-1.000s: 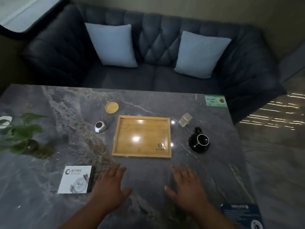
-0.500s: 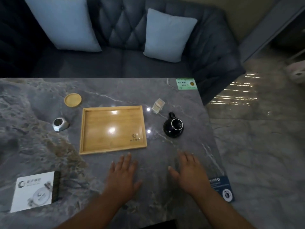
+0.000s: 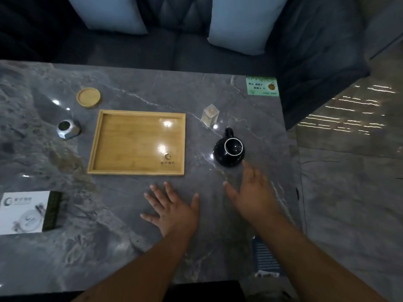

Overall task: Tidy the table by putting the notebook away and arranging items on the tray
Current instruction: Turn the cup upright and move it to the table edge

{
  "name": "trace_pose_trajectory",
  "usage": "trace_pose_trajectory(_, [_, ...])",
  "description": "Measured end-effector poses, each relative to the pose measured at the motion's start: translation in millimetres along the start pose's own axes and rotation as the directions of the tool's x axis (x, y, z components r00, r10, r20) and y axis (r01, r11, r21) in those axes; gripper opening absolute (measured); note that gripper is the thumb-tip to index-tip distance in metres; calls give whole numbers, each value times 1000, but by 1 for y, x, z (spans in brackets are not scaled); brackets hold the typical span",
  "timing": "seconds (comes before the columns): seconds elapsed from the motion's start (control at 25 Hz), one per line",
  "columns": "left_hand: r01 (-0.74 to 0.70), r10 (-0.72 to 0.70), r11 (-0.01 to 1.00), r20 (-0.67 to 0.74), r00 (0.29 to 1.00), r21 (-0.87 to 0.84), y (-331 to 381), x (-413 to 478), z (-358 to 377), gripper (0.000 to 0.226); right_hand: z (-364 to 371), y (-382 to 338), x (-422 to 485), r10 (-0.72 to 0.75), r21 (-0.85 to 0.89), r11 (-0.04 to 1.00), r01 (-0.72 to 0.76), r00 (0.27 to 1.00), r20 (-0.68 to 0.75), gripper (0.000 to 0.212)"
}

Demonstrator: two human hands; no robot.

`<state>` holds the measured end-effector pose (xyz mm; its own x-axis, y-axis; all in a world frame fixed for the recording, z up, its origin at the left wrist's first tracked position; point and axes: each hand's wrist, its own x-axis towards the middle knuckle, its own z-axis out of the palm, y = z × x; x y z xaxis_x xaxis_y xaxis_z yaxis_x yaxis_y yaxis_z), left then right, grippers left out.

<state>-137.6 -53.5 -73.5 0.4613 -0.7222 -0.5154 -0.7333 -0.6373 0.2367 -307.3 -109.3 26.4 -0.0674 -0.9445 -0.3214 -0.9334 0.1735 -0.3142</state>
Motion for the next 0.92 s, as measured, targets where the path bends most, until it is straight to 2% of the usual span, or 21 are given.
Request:
trace_pose_trajectory(0.08, [125, -128, 989, -31, 991, -73, 22, 2, 7, 112, -6, 11, 15, -12, 35, 999, 13, 1000, -27, 86])
trace_pose_trajectory(0.16, [185, -197, 974, -89, 976, -129, 35, 6, 15, 112, -10, 19, 39, -23, 63, 998, 26, 998, -50, 86])
trace_pose_trajectory(0.36, [229, -254, 966, -296, 921, -118, 39, 13, 34, 108, -7, 20, 99, -53, 105, 993, 60, 996, -67, 92])
trace_pose_trajectory(0.52, [248, -263, 965, -339, 903, -89, 40, 15, 40, 108, 2, 9, 118, -51, 50, 997, 51, 999, -5, 84])
trace_pose_trajectory(0.64, [260, -269, 963, -343, 900, -73, 40, 15, 40, 107, 1, 10, 122, -110, -25, 993, 111, 993, 28, 80])
trace_pose_trajectory(0.76, [267, -273, 962, -337, 901, -65, 42, 15, 39, 108, -6, 15, 123, -244, -103, 961, 257, 962, 127, 81])
trace_pose_trajectory(0.92, [265, -269, 962, -337, 902, -59, 42, 15, 38, 108, -22, 22, 132, -374, -123, 893, 433, 866, 331, 83])
